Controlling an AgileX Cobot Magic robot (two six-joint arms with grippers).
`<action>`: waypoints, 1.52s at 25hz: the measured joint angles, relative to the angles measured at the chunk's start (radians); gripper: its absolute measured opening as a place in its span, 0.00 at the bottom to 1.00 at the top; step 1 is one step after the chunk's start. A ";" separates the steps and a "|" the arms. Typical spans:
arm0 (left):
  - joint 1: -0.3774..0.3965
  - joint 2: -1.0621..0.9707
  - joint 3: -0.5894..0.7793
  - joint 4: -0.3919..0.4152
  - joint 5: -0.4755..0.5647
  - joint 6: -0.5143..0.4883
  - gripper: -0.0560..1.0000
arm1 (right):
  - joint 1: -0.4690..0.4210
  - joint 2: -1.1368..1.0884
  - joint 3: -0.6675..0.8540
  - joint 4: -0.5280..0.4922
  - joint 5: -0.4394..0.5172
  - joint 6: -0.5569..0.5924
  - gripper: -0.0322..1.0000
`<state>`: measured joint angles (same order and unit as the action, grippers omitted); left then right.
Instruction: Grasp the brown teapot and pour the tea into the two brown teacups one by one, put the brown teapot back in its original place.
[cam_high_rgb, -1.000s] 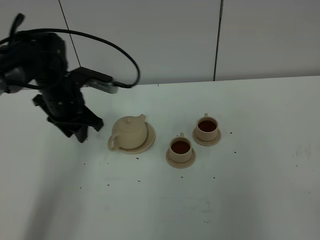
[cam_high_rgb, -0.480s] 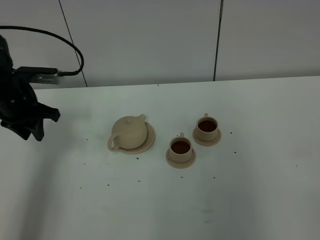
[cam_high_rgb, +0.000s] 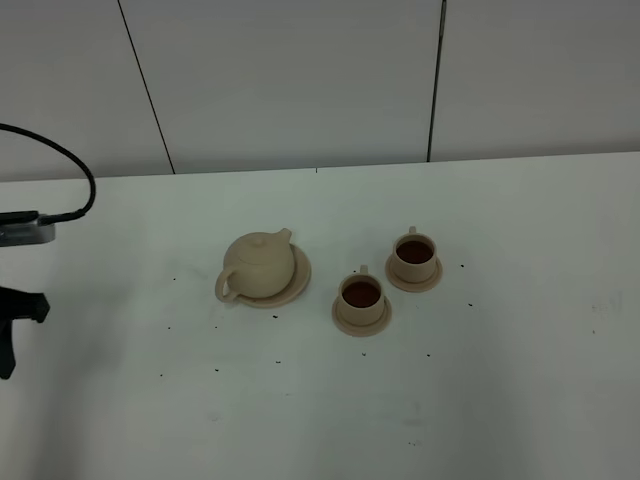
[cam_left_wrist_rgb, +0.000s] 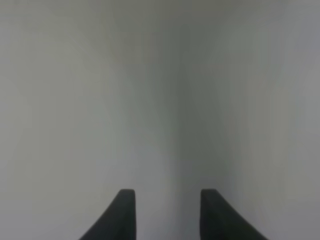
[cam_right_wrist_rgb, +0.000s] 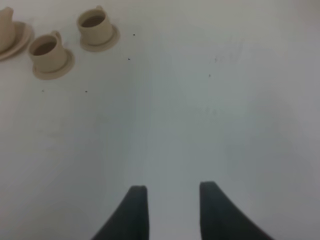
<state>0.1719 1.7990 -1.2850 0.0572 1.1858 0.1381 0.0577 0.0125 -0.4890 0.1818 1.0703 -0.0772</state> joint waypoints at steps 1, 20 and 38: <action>0.008 -0.044 0.037 0.000 0.000 -0.012 0.41 | 0.000 0.000 0.000 0.000 0.000 0.000 0.27; 0.016 -0.740 0.649 0.029 -0.128 -0.146 0.41 | 0.000 0.000 0.000 0.000 0.000 0.000 0.27; 0.016 -1.108 0.772 -0.086 -0.149 -0.118 0.41 | 0.000 0.000 0.000 0.000 0.000 0.000 0.27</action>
<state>0.1879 0.6910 -0.5134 -0.0283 1.0365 0.0204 0.0577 0.0125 -0.4890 0.1818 1.0703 -0.0772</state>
